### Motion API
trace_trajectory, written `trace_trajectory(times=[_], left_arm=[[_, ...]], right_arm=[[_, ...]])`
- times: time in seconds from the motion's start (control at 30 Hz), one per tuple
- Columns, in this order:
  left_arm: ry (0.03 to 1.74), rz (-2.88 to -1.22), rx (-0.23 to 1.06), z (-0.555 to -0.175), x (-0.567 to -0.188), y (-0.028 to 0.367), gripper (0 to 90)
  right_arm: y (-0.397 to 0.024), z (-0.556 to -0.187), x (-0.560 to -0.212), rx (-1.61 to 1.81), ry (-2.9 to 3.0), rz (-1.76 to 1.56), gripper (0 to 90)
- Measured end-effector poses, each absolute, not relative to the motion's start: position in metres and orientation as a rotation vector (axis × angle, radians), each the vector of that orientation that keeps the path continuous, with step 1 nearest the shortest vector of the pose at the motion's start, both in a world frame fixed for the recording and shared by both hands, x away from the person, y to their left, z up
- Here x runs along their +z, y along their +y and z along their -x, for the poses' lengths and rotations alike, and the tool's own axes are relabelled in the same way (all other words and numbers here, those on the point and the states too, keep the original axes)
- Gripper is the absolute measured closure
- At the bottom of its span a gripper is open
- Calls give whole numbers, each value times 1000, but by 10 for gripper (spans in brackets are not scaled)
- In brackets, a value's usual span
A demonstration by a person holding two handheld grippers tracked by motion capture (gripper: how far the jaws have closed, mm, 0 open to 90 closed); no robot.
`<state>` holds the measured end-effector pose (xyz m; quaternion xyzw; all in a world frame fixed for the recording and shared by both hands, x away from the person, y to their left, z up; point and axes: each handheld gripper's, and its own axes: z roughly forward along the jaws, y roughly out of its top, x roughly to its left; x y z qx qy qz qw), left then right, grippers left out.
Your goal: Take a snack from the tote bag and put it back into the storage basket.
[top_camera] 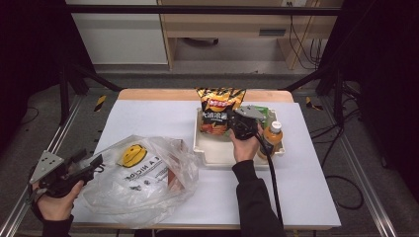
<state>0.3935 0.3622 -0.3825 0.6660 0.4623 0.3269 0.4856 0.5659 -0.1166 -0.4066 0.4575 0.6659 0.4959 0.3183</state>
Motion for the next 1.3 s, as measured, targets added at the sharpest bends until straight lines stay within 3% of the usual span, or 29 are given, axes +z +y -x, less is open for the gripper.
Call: trace_trajectory(times=[0.67, 1.03, 1.3], left_arm=[[1127, -1620, 793, -394, -383, 363, 378], [1103, -1620, 807, -390, -378, 360, 378], [1066, -1604, 821, -382, -368, 354, 378]], right_arm=[[-122, -575, -406, 1297, 1748, -1200, 864], [-127, -533, -372, 1353, 1789, -1075, 574], [-132, -488, -360, 1397, 1868, -1006, 465]])
